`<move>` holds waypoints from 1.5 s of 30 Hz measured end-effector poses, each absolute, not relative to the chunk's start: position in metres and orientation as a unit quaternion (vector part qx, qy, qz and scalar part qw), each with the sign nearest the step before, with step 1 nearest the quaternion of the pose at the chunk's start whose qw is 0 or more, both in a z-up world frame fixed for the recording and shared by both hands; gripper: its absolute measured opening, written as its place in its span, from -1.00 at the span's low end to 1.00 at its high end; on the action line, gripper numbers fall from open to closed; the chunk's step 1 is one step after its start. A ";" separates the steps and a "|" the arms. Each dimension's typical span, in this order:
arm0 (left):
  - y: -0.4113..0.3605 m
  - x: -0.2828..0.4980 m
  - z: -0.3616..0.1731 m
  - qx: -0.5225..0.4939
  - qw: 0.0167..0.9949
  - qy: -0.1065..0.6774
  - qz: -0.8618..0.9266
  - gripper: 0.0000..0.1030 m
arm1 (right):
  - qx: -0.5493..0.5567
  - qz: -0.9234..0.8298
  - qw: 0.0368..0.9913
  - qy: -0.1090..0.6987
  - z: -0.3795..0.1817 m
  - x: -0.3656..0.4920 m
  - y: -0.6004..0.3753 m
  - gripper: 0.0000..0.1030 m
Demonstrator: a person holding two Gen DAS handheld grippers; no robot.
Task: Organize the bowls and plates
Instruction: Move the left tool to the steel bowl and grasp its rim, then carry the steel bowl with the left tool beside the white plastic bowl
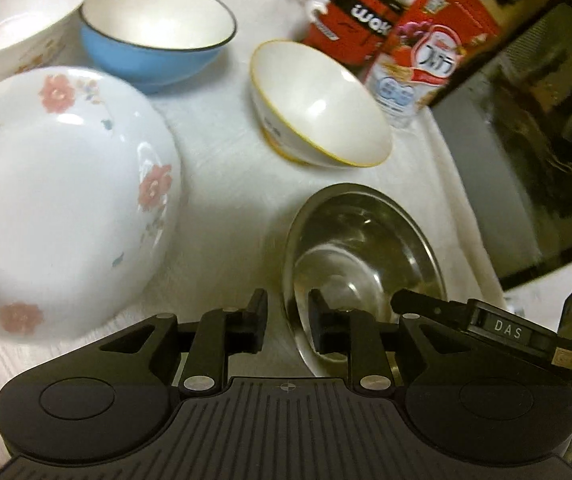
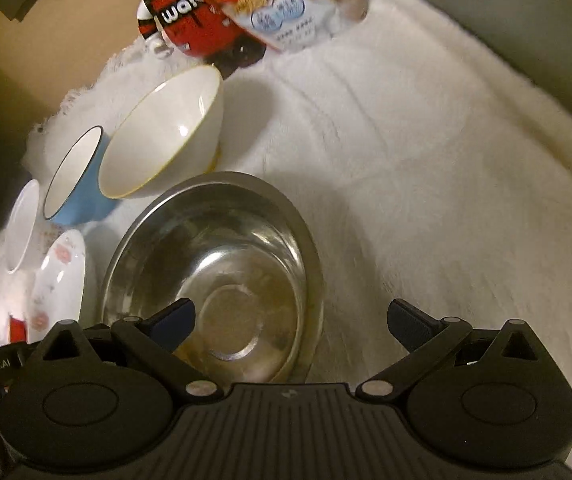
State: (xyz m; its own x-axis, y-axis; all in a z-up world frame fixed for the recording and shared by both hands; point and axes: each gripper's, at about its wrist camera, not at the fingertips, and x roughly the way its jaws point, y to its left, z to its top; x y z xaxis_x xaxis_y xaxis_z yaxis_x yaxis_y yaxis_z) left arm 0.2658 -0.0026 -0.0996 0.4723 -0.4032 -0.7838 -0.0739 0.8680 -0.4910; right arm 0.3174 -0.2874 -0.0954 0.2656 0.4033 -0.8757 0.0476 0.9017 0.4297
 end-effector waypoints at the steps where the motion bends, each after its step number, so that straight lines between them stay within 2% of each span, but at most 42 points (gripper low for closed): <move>1: -0.005 0.267 -0.100 -0.236 0.824 0.506 -0.094 -0.53 | 0.184 0.123 0.771 0.597 -0.099 0.319 -0.287 1.00; 13: -0.025 0.282 -0.108 -0.210 0.816 0.529 -0.099 -0.50 | 0.148 0.155 0.774 0.595 -0.101 0.325 -0.287 1.00; 18: -0.026 0.286 -0.110 -0.197 0.821 0.523 -0.116 -0.53 | 0.050 0.179 0.772 0.607 -0.098 0.330 -0.264 0.97; 20: -0.026 0.287 -0.111 -0.193 0.820 0.525 -0.117 -0.55 | 0.039 0.175 0.788 0.589 -0.090 0.327 -0.264 0.55; 23: -0.028 0.287 -0.111 -0.195 0.821 0.524 -0.118 -0.56 | 0.016 0.170 0.835 0.523 -0.071 0.322 -0.261 0.55; 25: -0.029 0.290 -0.116 -0.195 0.816 0.532 -0.117 -0.63 | 0.018 0.167 0.842 0.513 -0.071 0.328 -0.261 0.54; 29: -0.032 0.292 -0.118 -0.190 0.811 0.542 -0.115 -0.67 | 0.052 0.165 0.828 0.533 -0.083 0.341 -0.267 0.09; 31: -0.031 0.292 -0.117 -0.197 0.806 0.546 -0.115 -0.73 | 0.063 0.166 0.823 0.539 -0.087 0.343 -0.269 -0.03; 35: -0.025 0.289 -0.116 -0.209 0.801 0.551 -0.106 -0.74 | 0.067 0.168 0.822 0.540 -0.088 0.339 -0.266 -0.11; 45: -0.008 0.258 -0.085 -0.194 0.839 0.500 -0.088 -0.73 | 0.062 0.203 0.824 0.525 -0.061 0.330 -0.250 -0.11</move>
